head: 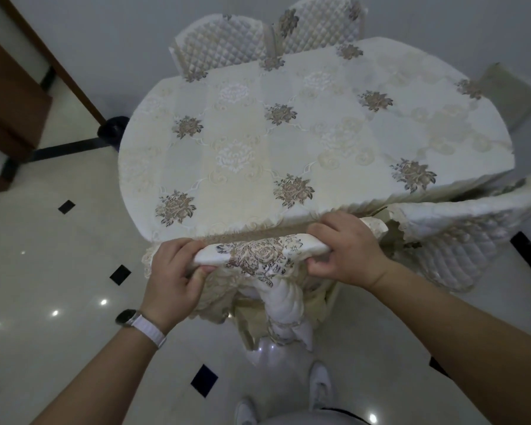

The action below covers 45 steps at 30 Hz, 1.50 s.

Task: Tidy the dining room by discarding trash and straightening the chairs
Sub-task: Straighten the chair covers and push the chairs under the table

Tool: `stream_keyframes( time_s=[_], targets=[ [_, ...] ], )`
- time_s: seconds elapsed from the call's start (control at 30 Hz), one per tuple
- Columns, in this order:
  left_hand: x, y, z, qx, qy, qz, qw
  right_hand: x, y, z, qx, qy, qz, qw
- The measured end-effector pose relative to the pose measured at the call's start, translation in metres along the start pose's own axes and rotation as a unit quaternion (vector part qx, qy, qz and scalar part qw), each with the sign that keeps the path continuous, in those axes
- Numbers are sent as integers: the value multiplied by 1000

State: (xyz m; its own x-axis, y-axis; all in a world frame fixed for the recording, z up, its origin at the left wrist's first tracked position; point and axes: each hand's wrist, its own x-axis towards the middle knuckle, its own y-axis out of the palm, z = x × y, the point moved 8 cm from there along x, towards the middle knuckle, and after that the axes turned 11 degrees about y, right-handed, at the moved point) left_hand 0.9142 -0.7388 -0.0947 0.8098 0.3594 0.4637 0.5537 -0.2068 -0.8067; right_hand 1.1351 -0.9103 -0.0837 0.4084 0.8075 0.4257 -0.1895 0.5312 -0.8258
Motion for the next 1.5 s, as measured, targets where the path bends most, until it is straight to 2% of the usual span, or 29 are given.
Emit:
stream_keyframes(
  time_s=[0.3,0.63,1.0,1.27,1.5],
  targets=[
    [7,35,-42,-9,-36,-7,999,9,-1,-54,-1,-30,89,996],
    [12,49,-53,2,-29,-7,1000,6,-1,-72,21,-12,103,994],
    [10,57,-6,-7,-32,26,999,0,28,-59,13,21,111,994],
    [19,53,24,-6,0,49,999,12,45,-47,-2,39,119,992],
    [18,45,58,0,5,82,997,18,61,-25,2,36,88,995]
  ],
)
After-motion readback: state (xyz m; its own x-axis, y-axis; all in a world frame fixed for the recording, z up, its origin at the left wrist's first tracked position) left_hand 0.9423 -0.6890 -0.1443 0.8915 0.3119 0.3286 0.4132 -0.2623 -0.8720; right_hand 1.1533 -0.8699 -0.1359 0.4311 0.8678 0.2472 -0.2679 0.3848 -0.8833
